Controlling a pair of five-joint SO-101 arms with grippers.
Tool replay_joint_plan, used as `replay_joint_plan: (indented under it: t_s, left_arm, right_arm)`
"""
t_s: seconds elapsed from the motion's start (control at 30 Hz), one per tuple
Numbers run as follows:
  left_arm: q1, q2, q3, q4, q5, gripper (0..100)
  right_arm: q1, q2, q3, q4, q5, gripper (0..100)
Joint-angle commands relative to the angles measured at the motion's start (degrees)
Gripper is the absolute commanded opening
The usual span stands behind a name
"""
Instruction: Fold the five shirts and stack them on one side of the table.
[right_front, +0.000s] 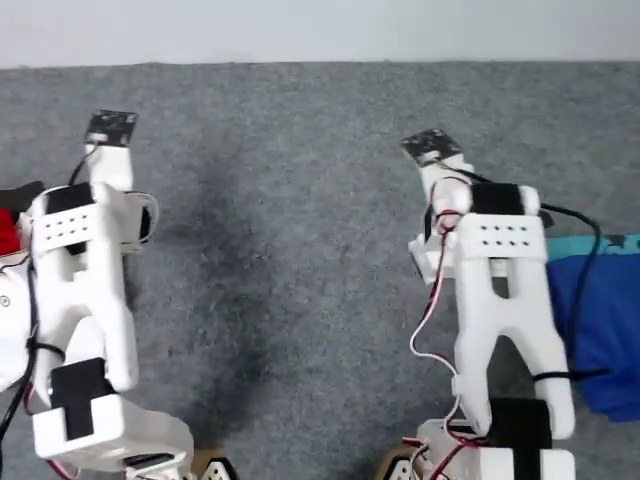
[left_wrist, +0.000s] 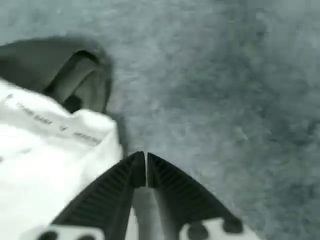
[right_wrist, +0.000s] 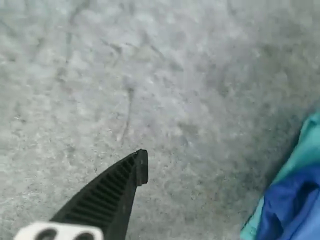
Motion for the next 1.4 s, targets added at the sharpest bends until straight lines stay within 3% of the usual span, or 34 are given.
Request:
replay_joint_plan:
  t_s: [0.0,0.13,0.23,0.53,0.63,0.87,1.03,1.13,1.27,1.37]
  left_arm:
    - [-2.64,-3.34,-2.33,3.43,0.18,7]
    - [-2.99,-3.25,-10.24,16.7,2.64,20]
    - [-3.16,-3.16,-17.98,24.7,6.86,24]
    - [-14.24,-2.55,-18.59,24.44,7.91,24]
    - [-14.24,-2.55,-14.64,21.27,7.91,24]
    - [-14.33,-2.55,-0.92,4.22,7.91,24]
    - [-14.33,-2.55,5.41,-3.69,8.0,23]
    - [-14.15,-2.55,7.69,-6.59,8.0,17]
    - [-12.84,-2.55,10.77,-10.55,7.91,1]
    - [-10.46,-2.81,11.21,-10.81,7.91,1]
  right_arm:
    - [0.75,0.13,-1.85,0.4,0.35,65.5]
    - [0.75,0.13,-1.85,0.31,0.35,65.5]
    - [0.75,0.13,-0.7,-0.04,0.35,65.5]
    - [0.84,0.13,0.79,-0.13,0.44,65.5]
    - [0.75,0.13,0.79,-0.13,0.44,65.5]
    - [0.84,0.13,0.79,-0.13,0.44,65.5]
    - [0.84,0.13,0.79,-0.13,0.44,65.5]
    - [0.84,0.13,0.79,-0.13,0.44,65.5]
    - [0.92,0.04,0.79,-0.13,0.44,65.5]
    - [1.1,-0.22,0.79,-0.04,0.44,65.5]
